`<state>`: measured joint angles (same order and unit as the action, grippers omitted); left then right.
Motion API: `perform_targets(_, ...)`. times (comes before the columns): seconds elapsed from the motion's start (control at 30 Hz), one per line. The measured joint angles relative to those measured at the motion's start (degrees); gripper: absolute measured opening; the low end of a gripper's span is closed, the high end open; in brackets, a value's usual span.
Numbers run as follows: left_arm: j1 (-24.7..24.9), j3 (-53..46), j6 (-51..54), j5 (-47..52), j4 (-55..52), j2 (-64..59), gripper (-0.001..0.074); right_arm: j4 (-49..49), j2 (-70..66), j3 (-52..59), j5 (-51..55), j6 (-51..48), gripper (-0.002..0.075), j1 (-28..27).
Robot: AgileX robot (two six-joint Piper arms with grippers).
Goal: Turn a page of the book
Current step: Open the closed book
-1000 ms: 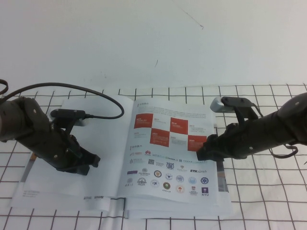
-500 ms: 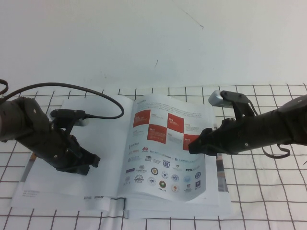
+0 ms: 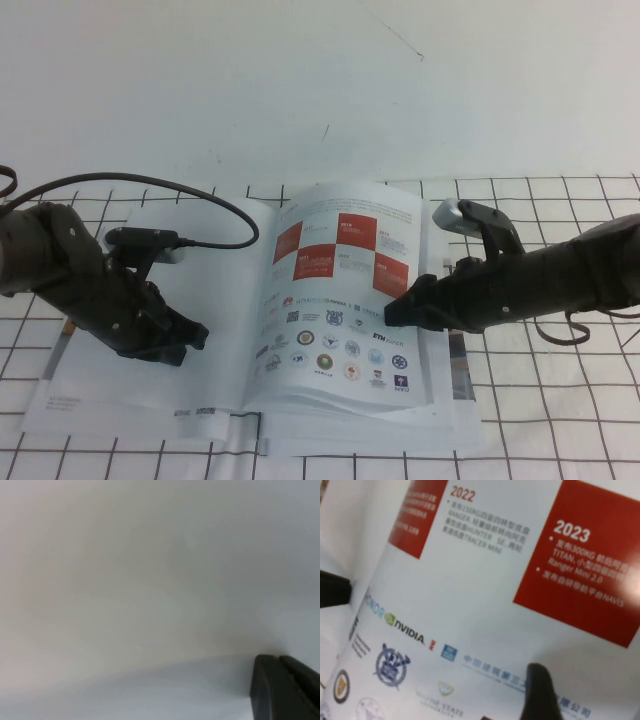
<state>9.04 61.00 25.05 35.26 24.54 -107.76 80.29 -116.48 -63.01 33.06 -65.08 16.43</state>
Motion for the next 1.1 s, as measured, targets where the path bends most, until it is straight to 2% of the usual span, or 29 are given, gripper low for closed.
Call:
perform_targets(0.23, 0.0, 0.0, 0.4, 0.0, 0.0, 0.0, -0.0003, 13.99, -1.17, 0.21, 10.96, -14.16, 0.0425, 0.1)
perform_targets(0.33, 0.0, 0.0, 0.48, 0.0, 0.0, 0.1, -0.0003, 16.21, -1.17, 0.01, 15.71, -17.87, 0.0422, 0.1)
perform_targets(0.73, 0.0, 0.0, 0.89, 0.0, 0.61, 0.13, -0.0002, 16.92, -1.17, -4.21, 24.54, -19.47, 0.0419, 0.32)
perform_targets(1.1, 0.0, 0.0, 1.02, 0.0, 0.61, 0.13, -0.0002, 16.92, -1.17, -11.02, 25.3, -18.61, 0.0417, 3.68)
